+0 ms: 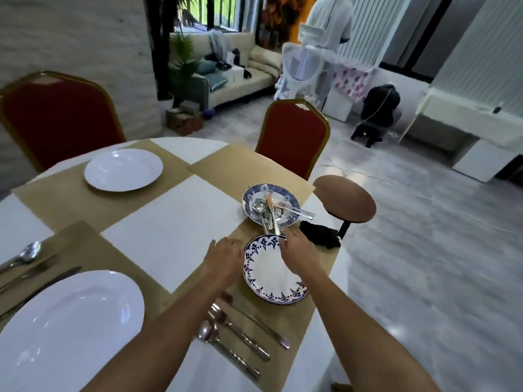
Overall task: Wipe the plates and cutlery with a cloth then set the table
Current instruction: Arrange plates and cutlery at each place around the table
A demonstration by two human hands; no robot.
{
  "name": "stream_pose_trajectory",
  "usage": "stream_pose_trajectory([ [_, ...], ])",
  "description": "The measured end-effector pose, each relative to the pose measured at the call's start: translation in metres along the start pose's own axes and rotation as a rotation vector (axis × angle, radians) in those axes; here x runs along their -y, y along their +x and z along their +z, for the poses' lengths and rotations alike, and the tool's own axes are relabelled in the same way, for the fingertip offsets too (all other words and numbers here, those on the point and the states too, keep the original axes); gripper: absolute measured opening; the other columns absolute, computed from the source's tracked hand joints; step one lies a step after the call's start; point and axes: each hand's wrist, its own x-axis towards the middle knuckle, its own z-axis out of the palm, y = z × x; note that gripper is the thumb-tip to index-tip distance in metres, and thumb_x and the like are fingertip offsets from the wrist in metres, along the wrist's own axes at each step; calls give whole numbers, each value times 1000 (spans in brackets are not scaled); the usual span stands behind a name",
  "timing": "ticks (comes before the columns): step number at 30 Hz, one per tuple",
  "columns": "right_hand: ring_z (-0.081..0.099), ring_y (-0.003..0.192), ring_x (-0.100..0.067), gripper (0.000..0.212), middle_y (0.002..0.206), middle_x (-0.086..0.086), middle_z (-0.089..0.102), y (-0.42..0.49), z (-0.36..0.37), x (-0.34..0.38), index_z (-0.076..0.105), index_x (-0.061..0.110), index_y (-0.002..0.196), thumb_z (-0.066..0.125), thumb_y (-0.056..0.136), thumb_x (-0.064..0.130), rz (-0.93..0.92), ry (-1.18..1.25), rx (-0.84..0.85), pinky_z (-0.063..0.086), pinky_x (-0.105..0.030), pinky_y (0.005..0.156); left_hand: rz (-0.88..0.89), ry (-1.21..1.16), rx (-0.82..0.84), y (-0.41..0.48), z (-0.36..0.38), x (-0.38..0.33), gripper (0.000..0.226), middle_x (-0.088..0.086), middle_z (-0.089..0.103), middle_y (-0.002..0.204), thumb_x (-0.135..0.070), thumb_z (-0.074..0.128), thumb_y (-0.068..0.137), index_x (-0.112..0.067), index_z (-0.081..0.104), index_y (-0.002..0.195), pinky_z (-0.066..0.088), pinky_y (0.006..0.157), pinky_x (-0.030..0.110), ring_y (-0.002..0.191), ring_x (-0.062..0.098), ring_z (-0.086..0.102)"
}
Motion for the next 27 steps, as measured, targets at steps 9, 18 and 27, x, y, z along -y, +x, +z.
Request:
stream_pose_trajectory([
  [9,48,119,-25,34,129,-6,55,104,8,-60,54,12,125,37,99,27,-275,-100,40,41,-38,94,-221,-105,-46,79,29,-44,30,8,59,120,-11,41,96,-8,57,122,43,88,35,109,28,54],
  [18,47,118,-30,32,128,-10,51,177,6,-114,54,11,126,45,96,20,-174,-53,14,39,-40,92,-431,-195,-99,139,57,-83,28,8,54,111,-20,45,99,-19,61,122,50,80,40,100,26,56],
  [27,58,97,-32,22,107,-13,58,208,11,-128,50,8,112,48,96,25,-3,135,179,40,-33,68,-623,-178,-91,169,67,-88,20,12,53,110,-16,52,95,-12,61,112,47,72,37,95,30,58],
])
